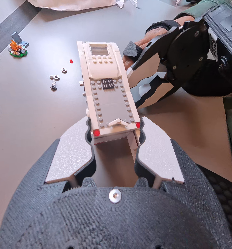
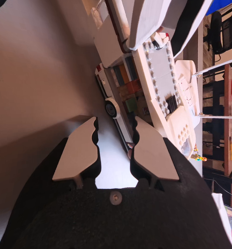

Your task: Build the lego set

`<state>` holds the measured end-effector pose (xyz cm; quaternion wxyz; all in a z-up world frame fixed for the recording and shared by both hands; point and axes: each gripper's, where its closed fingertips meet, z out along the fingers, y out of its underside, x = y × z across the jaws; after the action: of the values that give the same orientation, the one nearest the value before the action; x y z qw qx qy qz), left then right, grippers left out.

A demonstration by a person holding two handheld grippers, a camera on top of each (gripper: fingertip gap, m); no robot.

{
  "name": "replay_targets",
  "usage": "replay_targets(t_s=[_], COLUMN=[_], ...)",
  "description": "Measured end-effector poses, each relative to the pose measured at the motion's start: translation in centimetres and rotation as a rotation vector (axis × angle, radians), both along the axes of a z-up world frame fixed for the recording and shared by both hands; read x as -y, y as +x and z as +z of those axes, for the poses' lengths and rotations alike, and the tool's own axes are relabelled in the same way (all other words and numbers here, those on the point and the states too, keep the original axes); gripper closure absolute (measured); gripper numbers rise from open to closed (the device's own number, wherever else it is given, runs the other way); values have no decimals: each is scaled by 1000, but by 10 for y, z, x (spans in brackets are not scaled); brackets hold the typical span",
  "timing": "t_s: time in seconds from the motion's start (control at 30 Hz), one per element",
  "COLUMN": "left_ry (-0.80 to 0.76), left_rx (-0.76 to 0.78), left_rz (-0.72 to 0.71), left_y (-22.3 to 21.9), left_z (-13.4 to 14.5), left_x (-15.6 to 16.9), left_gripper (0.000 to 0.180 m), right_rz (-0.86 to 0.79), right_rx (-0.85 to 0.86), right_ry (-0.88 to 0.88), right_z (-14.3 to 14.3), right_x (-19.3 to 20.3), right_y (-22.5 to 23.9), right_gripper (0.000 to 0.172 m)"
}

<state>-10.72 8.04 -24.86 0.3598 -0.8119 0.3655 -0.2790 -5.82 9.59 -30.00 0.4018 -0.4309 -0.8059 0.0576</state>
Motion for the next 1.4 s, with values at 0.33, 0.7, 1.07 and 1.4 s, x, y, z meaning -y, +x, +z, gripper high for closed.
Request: replay_targets(t_s=[0.33, 0.7, 1.07, 1.4], left_ry=[104, -28, -198, -291], left_rx=[-416, -435, -327, -209], left_rz=[154, 143, 67, 14], left_y=[-3, -8, -15, -22], left_z=[-13, -21, -15, -12], left_x=[-3, -10, -14, -21], left_gripper=[84, 98, 99, 99], right_rz=[-9, -3, 92, 140], right_rx=[-46, -32, 110, 117], right_ry=[31, 37, 175, 333], right_z=[0, 0, 4, 14], right_x=[-7, -12, -17, -25], right_y=[-2, -4, -6, -16], right_gripper=[130, 130, 130, 144])
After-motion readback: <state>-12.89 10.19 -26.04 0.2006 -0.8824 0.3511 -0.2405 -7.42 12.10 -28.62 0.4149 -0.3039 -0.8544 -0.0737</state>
